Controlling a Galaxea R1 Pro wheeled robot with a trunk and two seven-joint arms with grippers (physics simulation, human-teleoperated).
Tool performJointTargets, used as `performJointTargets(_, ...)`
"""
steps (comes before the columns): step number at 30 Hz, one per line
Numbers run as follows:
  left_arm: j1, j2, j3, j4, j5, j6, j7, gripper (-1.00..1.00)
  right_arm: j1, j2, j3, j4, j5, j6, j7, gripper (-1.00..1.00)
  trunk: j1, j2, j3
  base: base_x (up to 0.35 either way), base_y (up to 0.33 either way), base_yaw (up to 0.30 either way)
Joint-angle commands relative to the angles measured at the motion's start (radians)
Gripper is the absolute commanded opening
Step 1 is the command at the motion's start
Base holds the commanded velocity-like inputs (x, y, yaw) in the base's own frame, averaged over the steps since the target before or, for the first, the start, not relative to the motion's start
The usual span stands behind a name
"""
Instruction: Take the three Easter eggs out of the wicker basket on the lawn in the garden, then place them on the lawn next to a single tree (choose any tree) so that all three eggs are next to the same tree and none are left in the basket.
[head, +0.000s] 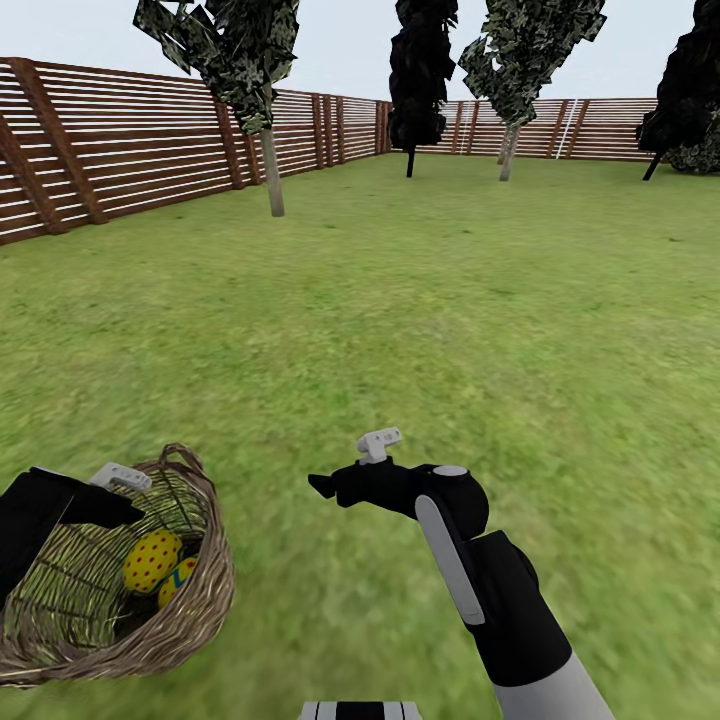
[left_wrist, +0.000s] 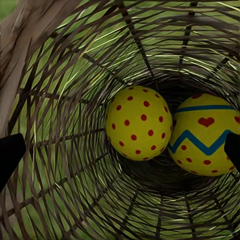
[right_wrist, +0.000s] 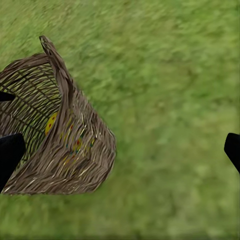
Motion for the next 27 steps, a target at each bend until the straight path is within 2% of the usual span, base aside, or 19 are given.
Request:
performJointTargets(1, -0.001, 0.0, 0.001, -0.001, -0.01, 0.002, -0.01, 1.0, -0.001, 0.0, -0.001, -0.001, 0.004, 0.004, 0.006, 1.0, 0.0, 0.0, -0.001, 0.0, 0.0, 0.0)
performJointTargets(11, -0.001, -0.002, 0.001, -0.004, -0.01, 0.005, -0.009, 1.0, -0.001, 0.002, 0.0, 0.0, 0.004, 0.004, 0.006, 1.0, 0.0, 0.0, -0.001, 0.0, 0.0, 0.0)
performJointTargets(15, -0.001, -0.002, 0.001, -0.004, -0.009, 0.005, -0.009, 1.0, -0.001, 0.002, 0.0, 0.0, 0.004, 0.004, 0.006, 1.0, 0.002, -0.001, -0.016, 0.0, 0.0, 0.0)
performJointTargets(20, -0.001, -0.002, 0.001, -0.005, -0.009, 0.005, -0.009, 1.0, -0.001, 0.002, 0.0, 0.0, 0.004, 0.004, 0.006, 1.0, 0.002, -0.001, -0.016, 0.0, 0.0, 0.0)
performJointTargets(27, -0.001, -0.021, 0.002, -0.01, -0.009, 0.004, -0.007, 1.0, -0.001, 0.002, 0.0, 0.0, 0.004, 0.004, 0.006, 1.0, 0.002, -0.001, -0.016, 0.0, 0.0, 0.0)
